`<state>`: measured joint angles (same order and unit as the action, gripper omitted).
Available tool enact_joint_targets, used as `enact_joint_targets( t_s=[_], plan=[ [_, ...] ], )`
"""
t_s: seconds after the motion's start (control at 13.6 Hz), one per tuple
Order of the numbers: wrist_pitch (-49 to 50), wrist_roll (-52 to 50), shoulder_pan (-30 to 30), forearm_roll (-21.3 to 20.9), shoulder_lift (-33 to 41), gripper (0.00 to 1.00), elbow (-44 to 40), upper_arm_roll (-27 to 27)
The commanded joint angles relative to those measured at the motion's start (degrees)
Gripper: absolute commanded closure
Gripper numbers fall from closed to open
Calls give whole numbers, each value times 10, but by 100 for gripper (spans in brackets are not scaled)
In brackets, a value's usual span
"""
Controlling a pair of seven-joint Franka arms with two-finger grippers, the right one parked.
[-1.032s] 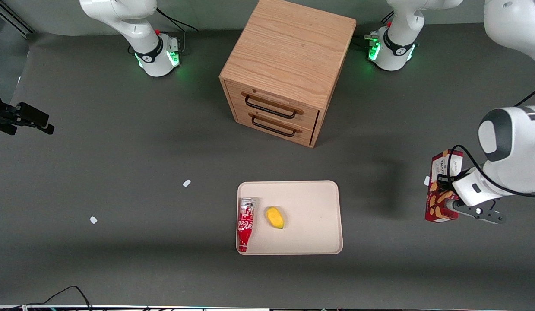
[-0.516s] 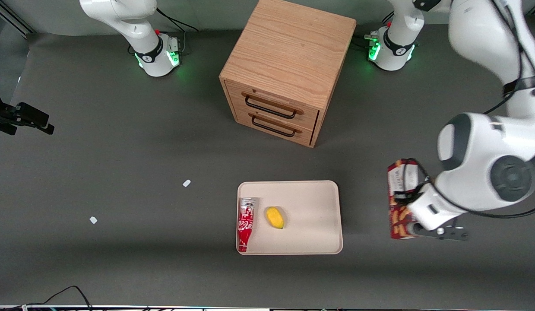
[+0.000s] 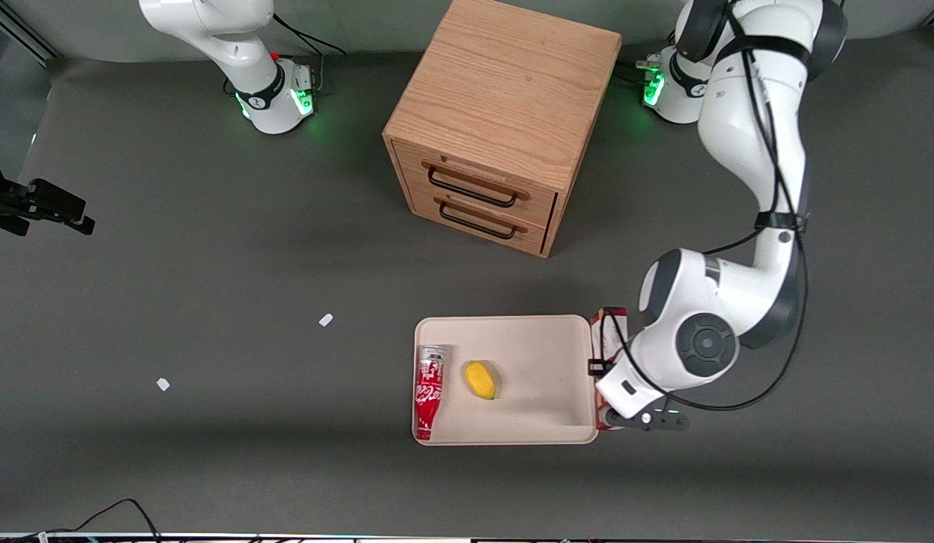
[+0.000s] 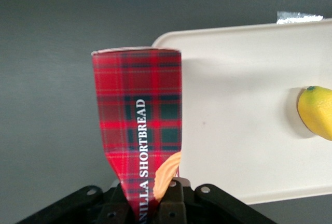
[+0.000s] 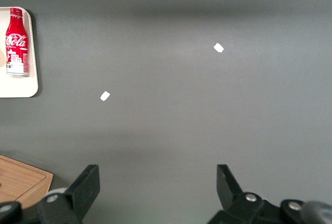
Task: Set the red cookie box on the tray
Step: 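Carry the held box over the cream tray beside the lemon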
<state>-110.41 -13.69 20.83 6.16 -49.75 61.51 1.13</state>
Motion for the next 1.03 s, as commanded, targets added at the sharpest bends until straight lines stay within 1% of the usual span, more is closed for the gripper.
enact_joint_targets(
  t_s=[0.0, 0.15, 0.29, 0.37, 0.44, 0.59, 0.66, 0.74, 0.96],
  plan=[
    [-19, -27, 12, 0, -28, 100, -24, -5],
    [-43, -37, 15, -1, -46, 100, -17, -10],
    [-85, -64, 22, -2, -51, 100, 9, -15],
    [-98, -72, 24, -13, -51, 100, 19, -17],
    [-99, -73, 24, -25, -51, 100, 22, -17],
    [-99, -74, 23, -27, -51, 100, 24, -18],
    [-99, -74, 23, -28, -50, 48, 25, -17],
    [-100, -71, 23, -36, -47, 0, 29, -17],
    [-99, -78, 21, -43, -38, 0, 31, -18]
  ],
)
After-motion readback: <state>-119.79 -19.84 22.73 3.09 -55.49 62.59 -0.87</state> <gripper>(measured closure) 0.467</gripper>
